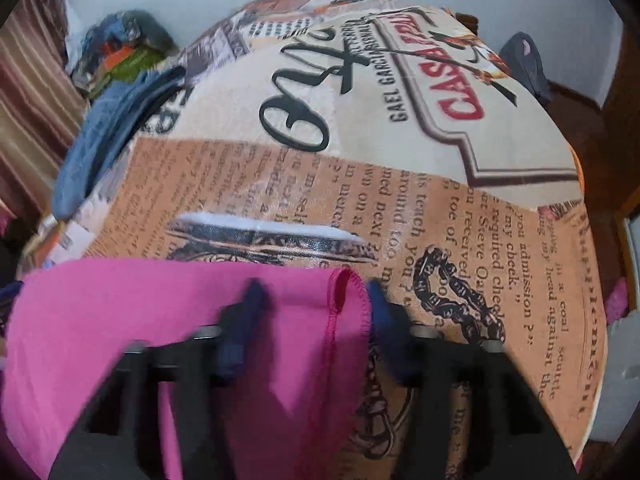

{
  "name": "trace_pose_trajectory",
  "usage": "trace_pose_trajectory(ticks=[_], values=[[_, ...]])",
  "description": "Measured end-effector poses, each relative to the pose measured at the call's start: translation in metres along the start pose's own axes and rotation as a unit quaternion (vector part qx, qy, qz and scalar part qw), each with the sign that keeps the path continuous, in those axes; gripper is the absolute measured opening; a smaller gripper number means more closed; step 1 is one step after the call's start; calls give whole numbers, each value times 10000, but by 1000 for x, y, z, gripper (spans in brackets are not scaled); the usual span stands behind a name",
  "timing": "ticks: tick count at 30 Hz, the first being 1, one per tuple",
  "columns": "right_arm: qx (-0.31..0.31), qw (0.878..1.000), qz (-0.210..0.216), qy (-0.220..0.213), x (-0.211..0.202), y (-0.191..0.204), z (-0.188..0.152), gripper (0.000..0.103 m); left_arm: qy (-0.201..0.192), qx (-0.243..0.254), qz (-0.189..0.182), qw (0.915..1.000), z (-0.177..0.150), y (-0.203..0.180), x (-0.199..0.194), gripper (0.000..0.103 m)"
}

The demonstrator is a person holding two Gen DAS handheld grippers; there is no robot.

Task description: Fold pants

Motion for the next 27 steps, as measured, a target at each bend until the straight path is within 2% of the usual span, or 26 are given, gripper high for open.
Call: trace_pose_trajectory(ticks=[1, 2, 4, 6, 9, 15, 19, 22, 24, 27], values=[[-140, 9999, -9, -24, -1, 4, 0, 9, -5, 6, 5, 10000, 0, 0, 0, 29], [-233, 9997, -4, 13, -1, 8, 0, 4, -3, 7, 10, 10000, 0, 0, 1, 31], [-374, 9992, -109, -59, 0, 11, 0, 4, 7, -11, 149, 9999, -1, 4, 2, 46], [-501, 9983, -263, -158, 0, 12, -1, 3, 3, -122, 140, 9998, -4, 9, 4, 51], [-526, 9975, -371, -295, -2, 11, 3, 3, 32, -291, -42, 9996, -9, 15, 5, 51], [-518, 9965, -596, -283, 1, 2, 5, 2, -29, 84, 296, 9995, -15, 9, 4, 52], [-583, 9960, -650, -164, -3, 3, 2, 3, 0, -9, 290, 9996, -12, 12, -1, 52], [-445, 9974, -567, -43, -15, 4, -1, 10, -117, -116, 233, 9996, -9, 16, -17, 52], [-459, 9972, -573, -115, -30, 7, -4, 29, -252, -202, 212, 9993, -9, 18, -32, 52], [-672, 9946, -637, -470, -64, 20, -9, 40, -396, -398, 179, 9983, -17, 21, -53, 60]])
Point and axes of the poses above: each gripper's, at about its wrist camera, not at the fingertips, and x roughly the way its jaws point, y to its left, z to its top, the point moved 7 cm from there along x, roughly the way its jaws point, and after that the axes turned 8 degrees about x, right-handed, at the moved point
